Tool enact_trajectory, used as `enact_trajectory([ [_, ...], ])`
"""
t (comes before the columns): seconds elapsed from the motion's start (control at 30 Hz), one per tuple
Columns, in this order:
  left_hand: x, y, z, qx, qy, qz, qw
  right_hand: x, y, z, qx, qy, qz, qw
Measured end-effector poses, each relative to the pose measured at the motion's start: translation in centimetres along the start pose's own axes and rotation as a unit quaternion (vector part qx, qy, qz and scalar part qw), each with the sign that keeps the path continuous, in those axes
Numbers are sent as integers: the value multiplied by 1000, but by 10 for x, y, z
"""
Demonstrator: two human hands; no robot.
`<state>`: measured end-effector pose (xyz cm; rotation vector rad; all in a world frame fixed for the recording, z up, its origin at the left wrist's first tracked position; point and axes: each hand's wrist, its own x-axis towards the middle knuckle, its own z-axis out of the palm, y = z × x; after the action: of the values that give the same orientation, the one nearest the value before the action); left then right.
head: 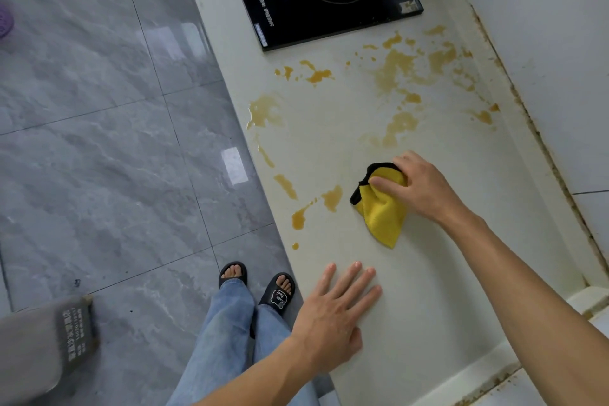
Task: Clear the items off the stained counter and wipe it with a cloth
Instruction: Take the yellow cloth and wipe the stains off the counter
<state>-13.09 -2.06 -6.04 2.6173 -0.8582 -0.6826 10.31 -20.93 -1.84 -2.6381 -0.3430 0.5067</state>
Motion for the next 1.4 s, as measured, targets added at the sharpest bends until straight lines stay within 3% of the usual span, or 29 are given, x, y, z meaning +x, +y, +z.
enact_trajectory([
  [0.1, 0, 1, 1, 1, 1, -14, 1000, -16, -2, -17, -21, 139, -66, 988],
  [0.2, 2, 0, 7, -20, 1, -1, 1000, -32, -11, -29, -116, 276, -121, 946],
  [0.27, 2, 0, 8, -16, 5, -1, 1000, -41, -21, -19, -158, 302, -134, 931],
  [0.43, 3, 1, 9, -9, 15, -2, 1000, -82, -37, 50, -194, 88, -143, 967],
  [0.5, 4, 0, 11, -13, 21, 0, 1000, -88, -38, 57, -162, 85, -112, 977],
  [0.63, 3, 0, 13, -26, 11, 10, 1000, -71, -33, 48, -79, 199, -21, 977],
  [0.67, 4, 1, 12, -27, 12, 8, 1000, -67, -31, 51, -67, 188, -4, 980],
  [0.73, 4, 1, 9, -23, 15, 4, 1000, -65, -28, 67, -78, 91, 8, 993],
  [0.83, 0, 7, 9, -3, 10, -11, 1000, -72, -24, 98, -154, -10, -50, 987],
  [1.03, -7, 14, 24, -16, 30, -34, 999, -34, -54, 135, -182, 12, -227, 957],
  [1.1, -7, 13, 24, -14, 39, -38, 998, -11, -55, 132, -172, 49, -198, 964],
  [1.2, -11, 11, 24, -22, 36, -34, 999, -2, -38, 116, -112, 120, -53, 985],
  [1.27, -12, 11, 23, -21, 36, -40, 998, -20, -28, 114, -89, 147, -1, 985],
  [1.4, -10, 13, 20, -29, 26, -39, 998, -75, -36, 134, -144, 60, -108, 982],
])
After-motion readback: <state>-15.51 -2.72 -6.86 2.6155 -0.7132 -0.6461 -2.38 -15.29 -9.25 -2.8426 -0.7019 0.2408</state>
